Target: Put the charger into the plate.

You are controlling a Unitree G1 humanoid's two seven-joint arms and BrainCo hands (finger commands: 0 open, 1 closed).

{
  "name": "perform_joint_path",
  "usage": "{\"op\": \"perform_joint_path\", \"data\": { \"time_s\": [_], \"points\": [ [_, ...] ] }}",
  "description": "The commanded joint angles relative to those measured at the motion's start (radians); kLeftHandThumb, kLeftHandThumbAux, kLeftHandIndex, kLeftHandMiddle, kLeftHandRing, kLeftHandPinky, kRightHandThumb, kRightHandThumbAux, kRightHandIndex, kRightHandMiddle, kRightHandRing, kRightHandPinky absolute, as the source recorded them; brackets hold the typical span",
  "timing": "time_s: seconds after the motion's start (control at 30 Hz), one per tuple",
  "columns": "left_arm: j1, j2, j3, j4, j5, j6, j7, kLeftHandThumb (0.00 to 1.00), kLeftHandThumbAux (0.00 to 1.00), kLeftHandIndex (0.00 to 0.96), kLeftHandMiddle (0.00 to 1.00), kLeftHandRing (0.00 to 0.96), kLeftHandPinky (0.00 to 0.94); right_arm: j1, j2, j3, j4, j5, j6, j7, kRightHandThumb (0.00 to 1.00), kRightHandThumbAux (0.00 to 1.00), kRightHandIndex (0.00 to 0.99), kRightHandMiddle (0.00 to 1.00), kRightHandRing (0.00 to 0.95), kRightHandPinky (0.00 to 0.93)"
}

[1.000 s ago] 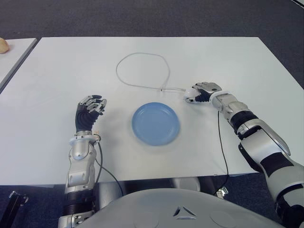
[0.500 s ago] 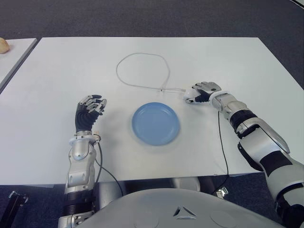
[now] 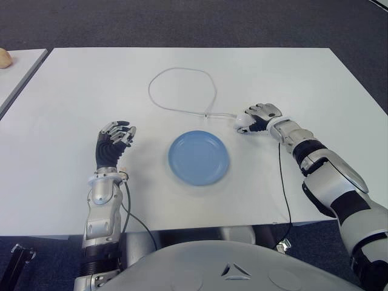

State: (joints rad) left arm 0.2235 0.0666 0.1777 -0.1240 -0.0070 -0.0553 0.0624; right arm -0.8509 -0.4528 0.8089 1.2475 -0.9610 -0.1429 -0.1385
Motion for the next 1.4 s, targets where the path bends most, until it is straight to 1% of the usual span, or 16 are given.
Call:
{"op": "perform_joint_path", "data": {
  "time_s": [0.03, 0.07, 0.1, 0.13, 0.17, 0.2, 0.23, 0.3, 0.33, 0.43, 0.57, 0.73, 0.8, 0.93, 1.17, 1.4],
  "points": [
    [0.01, 0.002, 0.002, -0.008, -0.003, 0.003, -0.006, 0.834, 0.678, 0.399, 0.525, 0.644, 0.633, 0.047, 0.025, 0.018, 0.048, -0.016, 0.005, -0.051, 0.619, 0.419, 0.224, 0.229, 0.256, 0.273],
    [0.01, 0.003, 0.002, -0.008, -0.003, 0.003, -0.007, 0.834, 0.678, 0.4, 0.525, 0.644, 0.633, 0.049, 0.024, 0.017, 0.047, -0.014, 0.003, -0.06, 0.645, 0.448, 0.324, 0.32, 0.353, 0.351],
    [0.01, 0.004, 0.002, -0.008, -0.004, 0.003, -0.009, 0.834, 0.678, 0.4, 0.525, 0.644, 0.633, 0.052, 0.025, 0.006, 0.046, -0.003, 0.001, -0.074, 0.654, 0.459, 0.36, 0.352, 0.388, 0.379],
    [0.01, 0.005, 0.002, -0.009, -0.005, 0.003, -0.011, 0.834, 0.678, 0.4, 0.526, 0.644, 0.633, 0.056, 0.028, -0.008, 0.044, 0.012, -0.002, -0.089, 0.678, 0.546, 0.387, 0.414, 0.455, 0.437],
    [0.01, 0.006, 0.002, -0.01, -0.006, 0.003, -0.012, 0.834, 0.678, 0.399, 0.527, 0.646, 0.634, 0.06, 0.03, -0.018, 0.043, 0.023, -0.003, -0.1, 0.738, 0.592, 0.405, 0.434, 0.505, 0.497],
    [0.011, 0.007, 0.001, -0.011, -0.006, 0.004, -0.014, 0.834, 0.678, 0.399, 0.527, 0.646, 0.634, 0.063, 0.031, -0.031, 0.042, 0.037, -0.008, -0.112, 0.759, 0.609, 0.411, 0.441, 0.523, 0.519],
    [0.012, 0.008, 0.001, -0.012, -0.007, 0.004, -0.015, 0.834, 0.678, 0.399, 0.529, 0.648, 0.635, 0.066, 0.032, -0.038, 0.042, 0.045, -0.011, -0.119, 0.788, 0.635, 0.412, 0.458, 0.561, 0.57],
    [0.011, 0.009, 0.002, -0.011, -0.007, 0.004, -0.016, 0.834, 0.678, 0.399, 0.53, 0.649, 0.636, 0.071, 0.034, -0.054, 0.039, 0.061, -0.02, -0.14, 0.806, 0.652, 0.412, 0.47, 0.586, 0.603],
    [0.01, 0.009, 0.002, -0.009, -0.007, 0.004, -0.016, 0.834, 0.678, 0.399, 0.53, 0.649, 0.634, 0.074, 0.032, -0.058, 0.03, 0.065, -0.025, -0.151, 0.821, 0.668, 0.404, 0.497, 0.629, 0.657],
    [0.006, 0.008, 0.003, -0.006, -0.006, 0.003, -0.015, 0.834, 0.678, 0.399, 0.529, 0.649, 0.633, 0.081, 0.023, -0.068, -0.002, 0.074, -0.037, -0.181, 0.832, 0.68, 0.401, 0.536, 0.682, 0.72],
    [0.002, 0.009, 0.003, -0.001, -0.006, 0.002, -0.013, 0.834, 0.678, 0.399, 0.527, 0.647, 0.635, 0.089, 0.029, -0.096, 0.001, 0.095, -0.047, -0.217, 0.837, 0.684, 0.405, 0.562, 0.725, 0.764],
    [-0.002, 0.009, 0.003, -0.002, -0.004, 0.009, -0.012, 0.834, 0.678, 0.399, 0.526, 0.645, 0.636, 0.094, 0.036, -0.125, -0.002, 0.126, -0.055, -0.223, 0.839, 0.685, 0.412, 0.579, 0.767, 0.796],
    [-0.003, 0.009, 0.001, -0.005, -0.002, 0.014, -0.01, 0.834, 0.678, 0.399, 0.528, 0.647, 0.636, 0.098, 0.039, -0.147, -0.007, 0.149, -0.065, -0.214, 0.84, 0.685, 0.415, 0.582, 0.786, 0.809],
    [-0.004, 0.009, 0.001, -0.005, -0.002, 0.015, -0.01, 0.834, 0.678, 0.399, 0.529, 0.65, 0.636, 0.101, 0.039, -0.17, -0.018, 0.177, -0.078, -0.196, 0.841, 0.685, 0.418, 0.584, 0.81, 0.822],
    [-0.012, 0.011, 0.001, 0.009, -0.002, 0.002, -0.012, 0.834, 0.677, 0.401, 0.527, 0.647, 0.638, 0.104, 0.042, -0.209, -0.031, 0.223, -0.095, -0.165, 0.841, 0.685, 0.418, 0.581, 0.827, 0.828],
    [-0.019, 0.012, 0.001, 0.018, -0.003, -0.005, -0.013, 0.834, 0.677, 0.403, 0.524, 0.643, 0.633, 0.108, 0.046, -0.266, -0.058, 0.277, -0.114, -0.147, 0.841, 0.686, 0.416, 0.575, 0.846, 0.842]
  ]
}}
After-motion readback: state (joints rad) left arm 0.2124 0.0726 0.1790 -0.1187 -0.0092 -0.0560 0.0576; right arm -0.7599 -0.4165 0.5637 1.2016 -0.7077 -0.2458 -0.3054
